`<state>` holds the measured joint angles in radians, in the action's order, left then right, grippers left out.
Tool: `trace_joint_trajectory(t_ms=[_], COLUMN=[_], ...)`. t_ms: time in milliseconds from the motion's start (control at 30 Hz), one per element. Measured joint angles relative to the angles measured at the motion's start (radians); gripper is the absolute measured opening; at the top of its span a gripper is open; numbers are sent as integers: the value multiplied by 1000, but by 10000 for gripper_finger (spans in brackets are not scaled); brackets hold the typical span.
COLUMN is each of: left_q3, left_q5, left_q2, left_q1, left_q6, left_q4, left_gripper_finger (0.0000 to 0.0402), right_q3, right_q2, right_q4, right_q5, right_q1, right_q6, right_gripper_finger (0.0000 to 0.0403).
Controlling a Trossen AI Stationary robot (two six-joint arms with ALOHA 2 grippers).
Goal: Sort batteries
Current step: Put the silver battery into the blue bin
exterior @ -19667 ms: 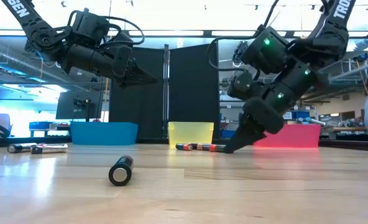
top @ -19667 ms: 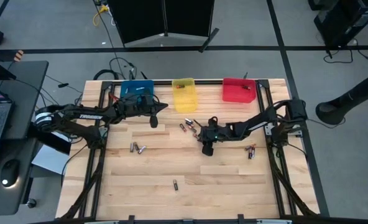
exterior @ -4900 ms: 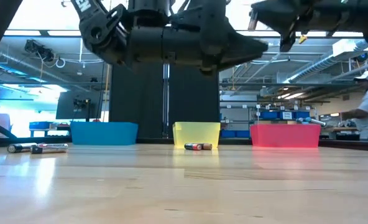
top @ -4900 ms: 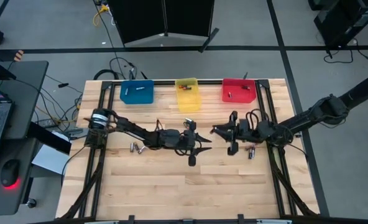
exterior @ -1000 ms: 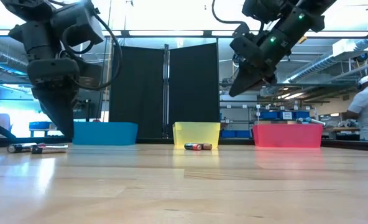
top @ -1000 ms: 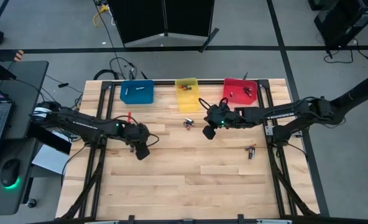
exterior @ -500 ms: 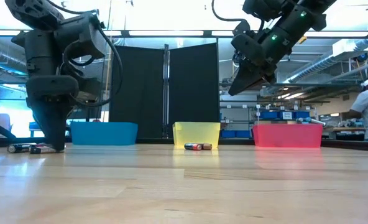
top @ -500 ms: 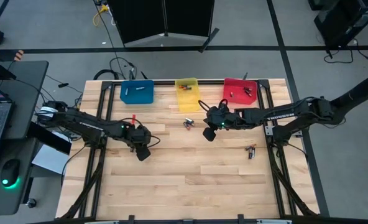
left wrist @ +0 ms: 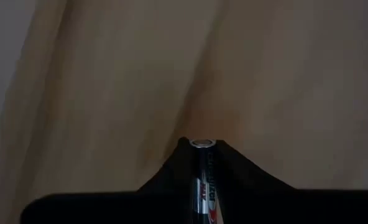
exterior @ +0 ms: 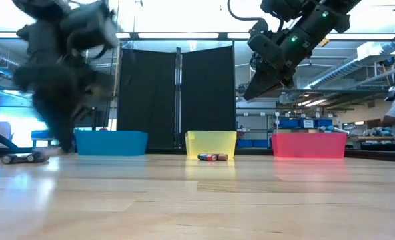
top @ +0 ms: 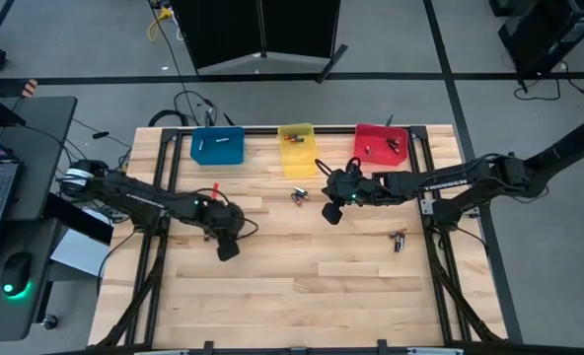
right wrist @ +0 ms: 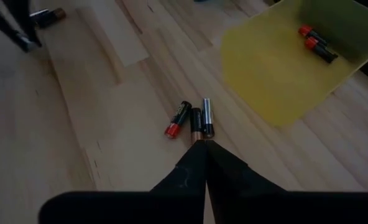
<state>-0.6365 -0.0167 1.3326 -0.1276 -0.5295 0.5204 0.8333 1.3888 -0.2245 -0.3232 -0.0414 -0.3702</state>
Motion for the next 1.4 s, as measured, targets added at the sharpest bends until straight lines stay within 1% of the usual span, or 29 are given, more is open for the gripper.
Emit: trace_joint_trajectory(t_ms=[133,267,333,467,667,700,767,833,967,1100,1300,1400], left_q3=[-92,-196,-242,-325,-427,-439,-459,-471,-482,-482,-482,-481], left_q5=[35,113,139,148,150,138,79,39,32,34,34,48], left_q2=[0,-1,-1,-1,12,22,48,76,158,262,395,430], left_q1=[27,124,203,402,716,764,844,904,986,1033,1052,1050], left_q6=[77,185,246,367,499,508,539,562,598,606,601,596], left_q4=[15,92,138,173,179,186,200,196,185,152,79,54], left_gripper_finger=[43,43,43,43,43,43,43,43,43,43,43,43], right_q3=[0,0,0,0,0,0,0,1,1,1,1,1], right_q2=[0,0,0,0,0,0,0,0,0,0,0,0], right_q4=[0,0,0,0,1,3,8,14,24,37,45,45], right_q5=[-1,-1,-1,-1,-19,-26,-28,-28,-28,-28,-28,-28], right_q1=[0,0,0,2,21,26,35,44,52,53,54,54], right_q6=[3,8,13,14,15,15,15,15,15,29,31,31], right_gripper_finger=[17,12,14,21,11,11,15,20,19,11,20,18])
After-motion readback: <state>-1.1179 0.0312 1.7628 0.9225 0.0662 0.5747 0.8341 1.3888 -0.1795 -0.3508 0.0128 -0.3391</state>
